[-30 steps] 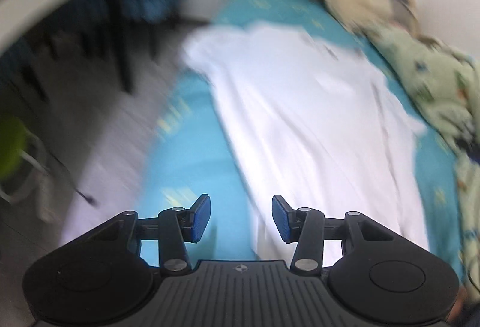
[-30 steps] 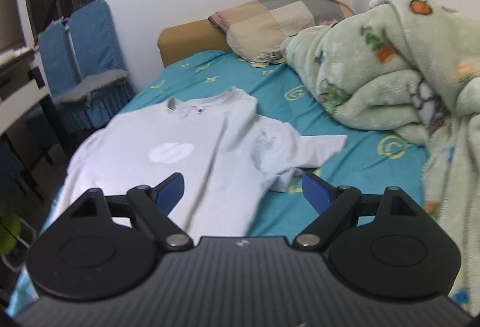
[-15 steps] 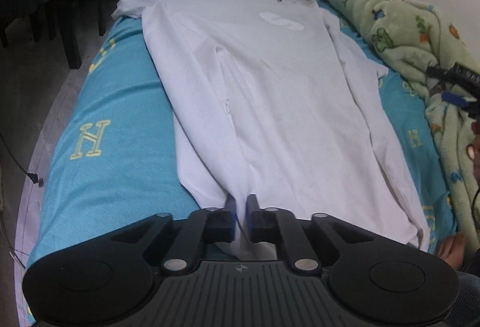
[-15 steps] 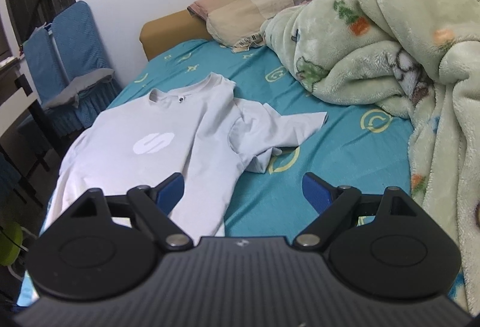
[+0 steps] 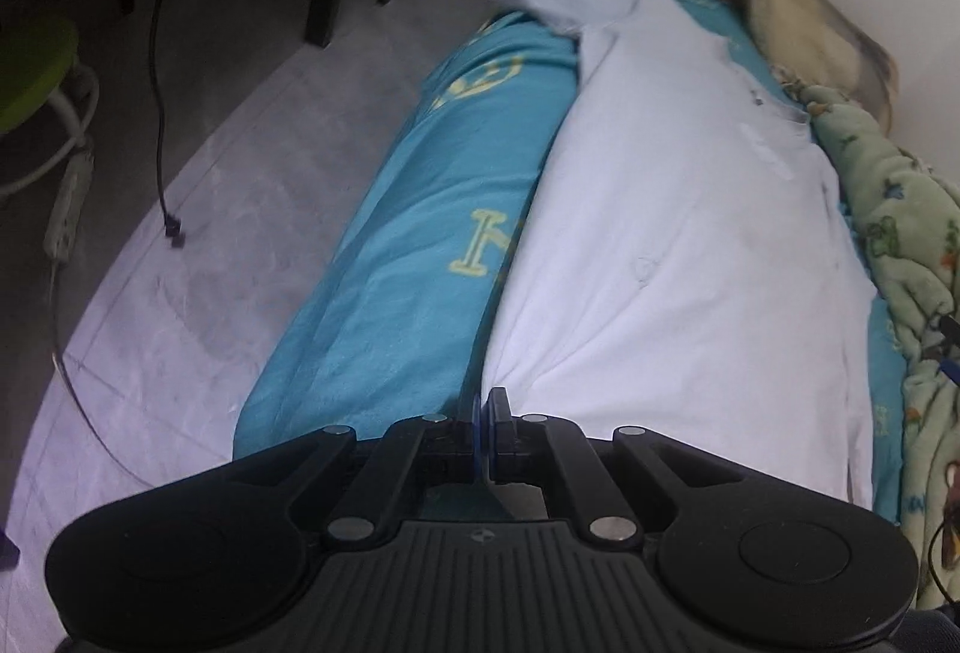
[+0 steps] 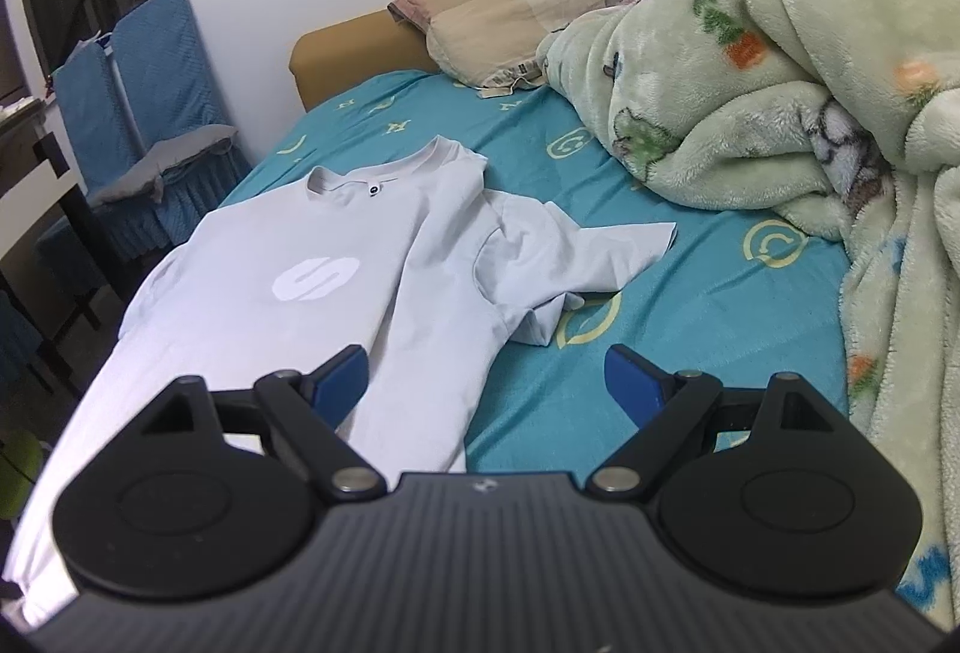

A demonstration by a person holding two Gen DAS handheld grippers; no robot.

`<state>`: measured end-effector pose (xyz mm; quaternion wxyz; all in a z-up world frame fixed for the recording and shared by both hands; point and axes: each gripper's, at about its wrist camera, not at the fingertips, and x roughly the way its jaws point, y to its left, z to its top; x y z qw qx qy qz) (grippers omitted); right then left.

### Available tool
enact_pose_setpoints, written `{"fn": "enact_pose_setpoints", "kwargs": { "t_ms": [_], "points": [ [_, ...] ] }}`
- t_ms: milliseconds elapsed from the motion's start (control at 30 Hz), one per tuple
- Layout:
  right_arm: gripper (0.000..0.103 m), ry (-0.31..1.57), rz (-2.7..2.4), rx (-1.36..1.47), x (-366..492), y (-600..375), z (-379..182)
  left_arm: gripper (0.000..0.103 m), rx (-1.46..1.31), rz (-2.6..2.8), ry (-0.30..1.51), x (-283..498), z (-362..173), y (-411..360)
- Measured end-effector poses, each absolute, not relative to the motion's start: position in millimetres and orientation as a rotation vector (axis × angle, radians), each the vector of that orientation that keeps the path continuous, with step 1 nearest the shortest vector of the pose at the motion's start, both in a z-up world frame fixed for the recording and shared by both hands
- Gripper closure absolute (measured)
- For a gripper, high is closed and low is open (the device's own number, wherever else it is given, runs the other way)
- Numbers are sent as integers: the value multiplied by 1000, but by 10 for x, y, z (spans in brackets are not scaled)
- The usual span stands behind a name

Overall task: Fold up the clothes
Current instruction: 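Release the hem with the left tool and lift away from the shirt, then pinch a T-shirt sleeve with the right tool and lift it toward the collar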

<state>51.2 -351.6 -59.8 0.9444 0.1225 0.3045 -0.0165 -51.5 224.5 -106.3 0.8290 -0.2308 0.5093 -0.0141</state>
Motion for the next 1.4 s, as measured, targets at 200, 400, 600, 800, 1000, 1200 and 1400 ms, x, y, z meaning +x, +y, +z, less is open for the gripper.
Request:
{"fn": "enact_pose_setpoints", "kwargs": {
  "t_ms": [200, 400, 600, 800, 1000, 1200, 1400],
  "points": [
    [16, 581, -42, 248, 511, -3517, -545, 47, -387, -18, 967, -107, -625, 2133],
    [16, 509, -55, 279, 493, -3590, -472, 18, -191, -68, 770, 530, 388, 1514],
    [17, 501, -87, 403, 561, -3833, -532, 10, -77, -178, 651, 1004, 1217, 599],
    [26, 509, -150, 627, 793, -4248, -830, 4, -168, -232, 575, 896, 1209, -165],
    [31, 584, -222, 682, 1252, -4569, -1351, 2, -278, -273, 602, 630, 313, -422],
    [36, 557, -205, 632, 1705, -4736, -1712, 2, -141, -249, 593, 705, -330, -476],
    [37, 550, -211, 398, 2293, -4553, -1852, 4, -195, -238, 672, 1001, -721, -392]
  ]
}}
